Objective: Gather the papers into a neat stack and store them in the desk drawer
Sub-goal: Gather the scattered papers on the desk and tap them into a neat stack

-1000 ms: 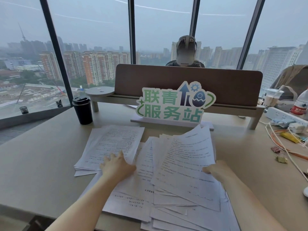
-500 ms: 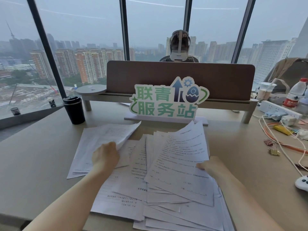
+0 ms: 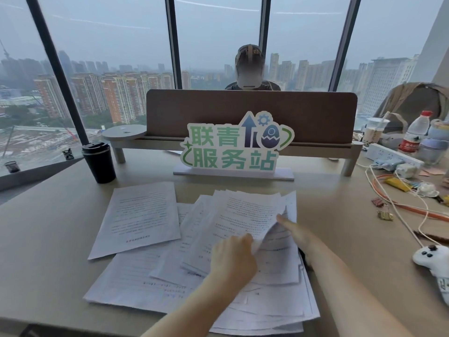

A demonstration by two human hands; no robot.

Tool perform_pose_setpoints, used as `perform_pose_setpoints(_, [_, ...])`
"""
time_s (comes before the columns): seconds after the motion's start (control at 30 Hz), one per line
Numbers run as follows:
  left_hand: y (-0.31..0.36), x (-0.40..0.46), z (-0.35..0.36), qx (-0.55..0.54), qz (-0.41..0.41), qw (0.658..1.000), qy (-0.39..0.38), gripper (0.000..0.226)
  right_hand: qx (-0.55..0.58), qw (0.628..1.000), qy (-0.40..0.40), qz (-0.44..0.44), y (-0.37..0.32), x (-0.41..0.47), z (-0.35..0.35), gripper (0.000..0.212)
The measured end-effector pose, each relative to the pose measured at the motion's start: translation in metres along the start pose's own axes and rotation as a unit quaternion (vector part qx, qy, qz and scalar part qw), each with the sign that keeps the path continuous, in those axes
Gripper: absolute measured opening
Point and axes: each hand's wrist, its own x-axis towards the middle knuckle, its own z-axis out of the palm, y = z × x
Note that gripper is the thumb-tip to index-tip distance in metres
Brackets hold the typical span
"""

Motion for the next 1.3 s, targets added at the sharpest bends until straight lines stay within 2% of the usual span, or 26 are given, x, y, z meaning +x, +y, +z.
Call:
perform_pose_setpoints(0.03, [0.007, -0.004, 0.002, -0.007, 0.01, 1.0, -0.016, 0.007, -0.004, 1.0, 0.001, 0.008, -0.002, -0.001, 0.002, 0.08])
perform_pose_setpoints(0.1, [0.016, -0.01, 0.005, -0.024, 0.026, 0.999, -0.03, 0.034, -0.045, 0.999, 0.021, 0.014, 0.002, 0.003, 0.002, 0.077])
perform_pose_setpoints(0.17, [0.013, -0.011, 0.003, -0.075, 0.018, 0.996, -0.043, 0.061, -0.101, 0.994, 0.039, 0.019, 0.005, 0.005, 0.003, 0.055])
perform_pose_setpoints(0.2, [0.006, -0.009, 0.0, -0.108, 0.009, 0.993, -0.044, 0.067, -0.118, 0.992, 0.049, 0.022, 0.007, 0.006, 0.003, 0.048])
perform_pose_setpoints(0.27, [-0.022, 0.002, -0.007, -0.149, -0.022, 0.989, -0.009, 0.059, -0.121, 0.991, 0.051, 0.03, 0.008, 0.007, 0.002, 0.044])
perform_pose_setpoints(0.33, [-0.063, 0.013, -0.016, -0.101, -0.063, 0.993, 0.019, 0.052, -0.094, 0.994, 0.051, 0.029, 0.01, 0.008, 0.002, 0.046])
perform_pose_setpoints(0.47, [-0.14, 0.025, -0.034, 0.053, -0.158, 0.983, -0.078, 0.082, -0.065, 0.996, 0.052, 0.017, 0.016, 0.013, -0.002, 0.046])
perform_pose_setpoints(0.57, [-0.179, 0.027, -0.038, 0.052, -0.186, 0.972, -0.134, 0.091, -0.022, 0.998, 0.043, 0.029, 0.016, 0.011, -0.004, 0.036])
perform_pose_setpoints(0.67, [-0.194, 0.027, -0.041, 0.047, -0.154, 0.978, -0.133, 0.083, -0.008, 0.999, 0.037, 0.03, 0.015, 0.009, -0.006, 0.031])
perform_pose_setpoints(0.77, [-0.196, 0.027, -0.043, 0.12, -0.092, 0.984, -0.09, 0.069, -0.001, 0.999, 0.033, 0.023, 0.015, 0.009, -0.006, 0.028])
perform_pose_setpoints(0.87, [-0.205, 0.032, -0.04, 0.171, -0.089, 0.98, -0.055, 0.049, 0.002, 0.999, 0.032, 0.02, 0.017, 0.009, -0.006, 0.02])
perform_pose_setpoints(0.97, [-0.211, 0.026, -0.04, 0.183, -0.083, 0.979, 0.028, 0.033, -0.005, 0.999, 0.033, 0.016, 0.019, 0.012, -0.007, 0.023])
perform_pose_setpoints(1.1, [-0.196, -0.002, -0.042, 0.081, -0.003, 0.985, 0.152, 0.032, -0.01, 0.999, 0.04, 0.019, 0.022, 0.019, -0.007, 0.024])
perform_pose_setpoints(1.13, [-0.191, -0.011, -0.042, 0.046, 0.028, 0.986, 0.158, 0.033, -0.011, 0.999, 0.041, 0.02, 0.022, 0.019, -0.006, 0.024])
perform_pose_setpoints(1.2, [-0.183, -0.029, -0.039, -0.014, 0.074, 0.99, 0.122, 0.029, 0.003, 0.999, 0.043, 0.026, 0.021, 0.017, -0.004, 0.024])
perform_pose_setpoints(1.27, [-0.177, -0.044, -0.038, -0.07, 0.058, 0.994, 0.059, 0.023, 0.016, 0.999, 0.04, 0.027, 0.02, 0.018, -0.003, 0.024])
perform_pose_setpoints(1.3, [-0.178, -0.048, -0.04, -0.099, 0.028, 0.994, 0.038, 0.03, 0.014, 0.999, 0.037, 0.027, 0.02, 0.017, -0.004, 0.024])
